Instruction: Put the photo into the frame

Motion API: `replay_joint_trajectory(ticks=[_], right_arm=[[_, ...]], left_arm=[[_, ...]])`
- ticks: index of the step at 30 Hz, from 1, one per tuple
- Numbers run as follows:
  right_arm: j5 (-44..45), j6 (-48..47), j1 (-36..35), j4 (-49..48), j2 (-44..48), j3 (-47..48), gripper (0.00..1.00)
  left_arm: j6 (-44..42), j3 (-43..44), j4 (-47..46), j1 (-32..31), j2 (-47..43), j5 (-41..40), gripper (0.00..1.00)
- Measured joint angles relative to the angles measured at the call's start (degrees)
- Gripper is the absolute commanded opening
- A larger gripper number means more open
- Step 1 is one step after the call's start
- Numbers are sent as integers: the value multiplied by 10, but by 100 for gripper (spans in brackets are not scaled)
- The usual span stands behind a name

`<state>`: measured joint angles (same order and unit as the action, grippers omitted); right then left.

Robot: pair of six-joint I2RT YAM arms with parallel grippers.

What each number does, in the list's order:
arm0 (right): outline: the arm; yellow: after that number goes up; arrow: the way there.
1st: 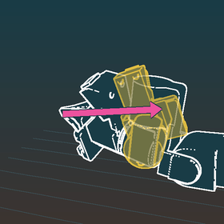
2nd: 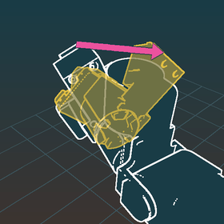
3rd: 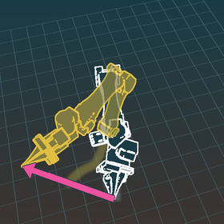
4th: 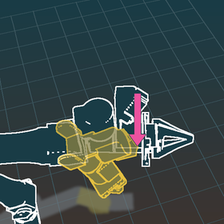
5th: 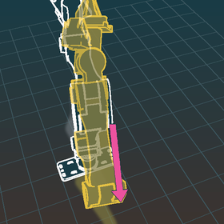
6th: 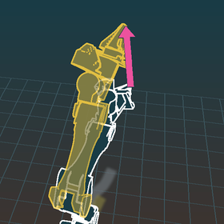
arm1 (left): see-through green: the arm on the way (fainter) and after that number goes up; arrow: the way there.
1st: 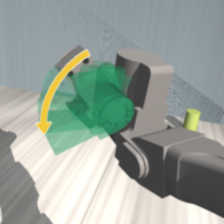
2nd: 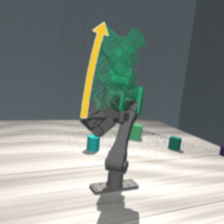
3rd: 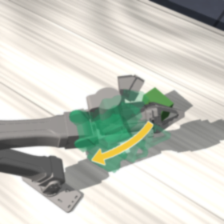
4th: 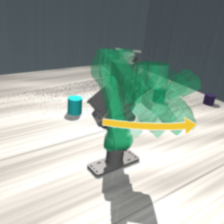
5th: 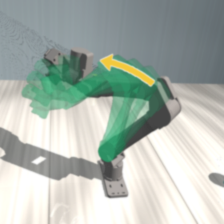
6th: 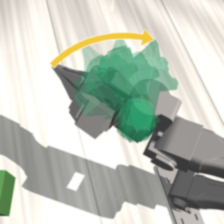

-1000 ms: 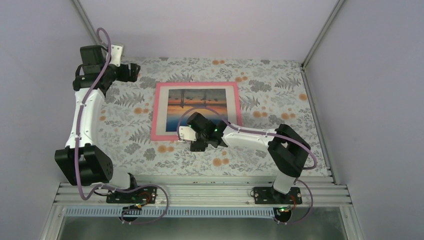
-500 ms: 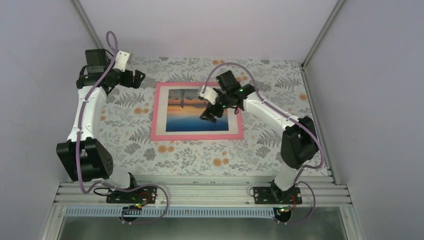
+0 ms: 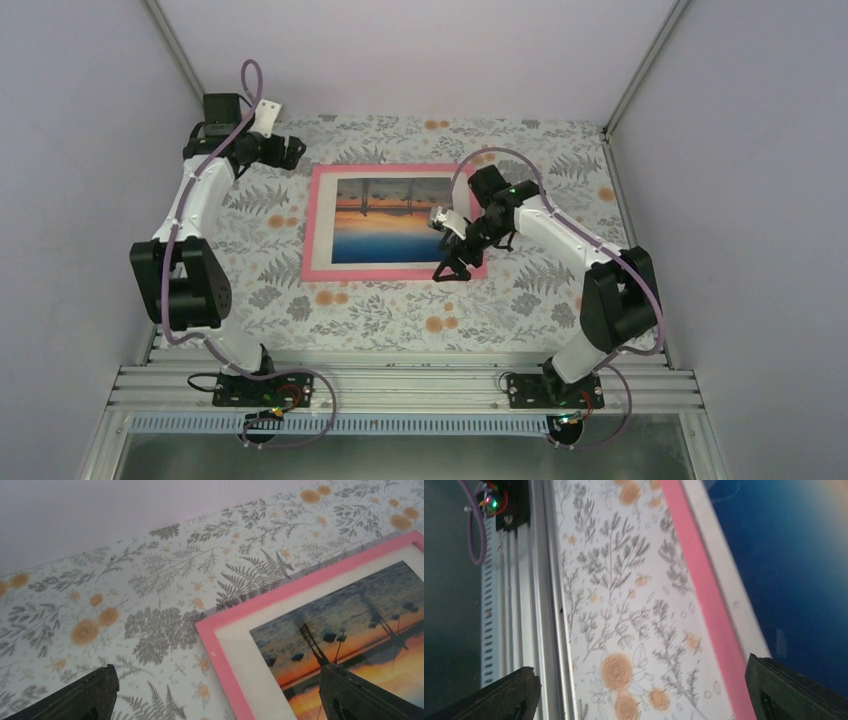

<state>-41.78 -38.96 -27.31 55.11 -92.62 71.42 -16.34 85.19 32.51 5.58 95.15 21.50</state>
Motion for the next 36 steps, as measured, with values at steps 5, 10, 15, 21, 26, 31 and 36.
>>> replay_joint_trajectory(ticks=[5, 10, 15, 21, 26, 31, 36], right_arm=[[-14, -35, -1, 33, -19, -27, 100], [-19, -56, -7, 54, -70, -57, 100], [-16, -54, -13, 53, -95, -83, 100], [-16, -34, -19, 40, -131, -86, 100], [-36, -14, -19, 25, -153, -85, 100], [-60, 4, -19, 15, -163, -85, 100], [-71, 28, -19, 6, -168, -85, 100]], left_arm=[[23, 79, -6, -20, 81, 1, 100], [29, 209, 2, -50, 206, -7, 100], [31, 342, 33, -88, 334, -49, 100], [29, 620, 118, -119, 537, -96, 100], [6, 619, 129, -131, 576, -132, 100], [-20, 570, 125, -139, 576, -158, 100], [-52, 572, 130, -141, 576, -163, 100]])
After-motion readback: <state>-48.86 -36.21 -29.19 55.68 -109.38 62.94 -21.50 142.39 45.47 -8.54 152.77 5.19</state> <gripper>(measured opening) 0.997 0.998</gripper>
